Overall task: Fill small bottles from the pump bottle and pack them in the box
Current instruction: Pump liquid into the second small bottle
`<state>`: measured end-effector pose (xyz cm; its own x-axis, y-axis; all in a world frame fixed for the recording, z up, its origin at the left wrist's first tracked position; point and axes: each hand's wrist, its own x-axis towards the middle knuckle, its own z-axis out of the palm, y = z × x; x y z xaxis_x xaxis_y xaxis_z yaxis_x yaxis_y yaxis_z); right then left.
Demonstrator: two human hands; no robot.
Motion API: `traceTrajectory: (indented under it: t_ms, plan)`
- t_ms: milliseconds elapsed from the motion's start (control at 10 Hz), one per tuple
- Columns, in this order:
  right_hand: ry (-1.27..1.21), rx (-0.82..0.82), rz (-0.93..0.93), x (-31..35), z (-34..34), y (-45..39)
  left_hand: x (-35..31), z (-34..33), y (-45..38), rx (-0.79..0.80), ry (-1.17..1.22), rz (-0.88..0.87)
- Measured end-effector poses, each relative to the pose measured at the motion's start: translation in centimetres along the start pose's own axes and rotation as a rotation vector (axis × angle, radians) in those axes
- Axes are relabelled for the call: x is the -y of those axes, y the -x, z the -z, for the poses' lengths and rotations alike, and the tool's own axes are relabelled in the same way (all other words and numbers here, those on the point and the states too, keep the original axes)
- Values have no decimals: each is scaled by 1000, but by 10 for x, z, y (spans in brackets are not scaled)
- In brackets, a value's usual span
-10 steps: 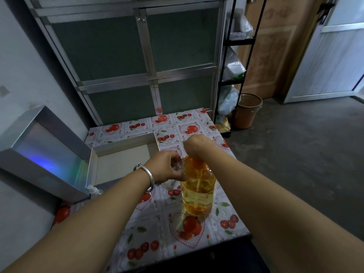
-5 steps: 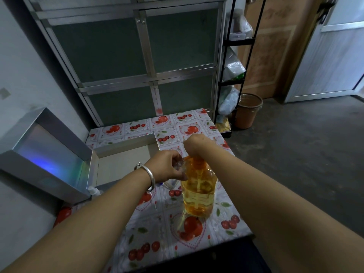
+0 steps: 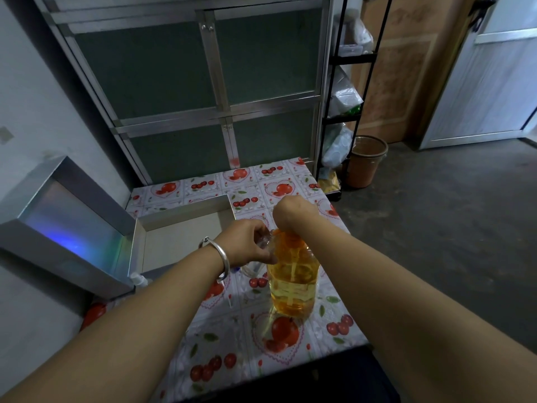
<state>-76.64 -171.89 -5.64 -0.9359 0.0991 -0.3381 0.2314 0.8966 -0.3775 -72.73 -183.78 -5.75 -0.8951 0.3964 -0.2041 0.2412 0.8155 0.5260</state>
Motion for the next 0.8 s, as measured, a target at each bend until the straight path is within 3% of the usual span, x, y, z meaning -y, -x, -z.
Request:
traceTrajectory:
  t_ms: [300,500,700,800]
  plan:
    - [-99,41,41,-1,2,-4,1,1,1,-7,-17,5]
    - [-42,-52,11,-2,-3,-1,2,0,1,2,-36,8]
    - [-148,12,28,-1,4,-2,3,1,1,-6,-14,15]
    - [-17,-2,-9,3,3,8,2,1,0,0,-6,16]
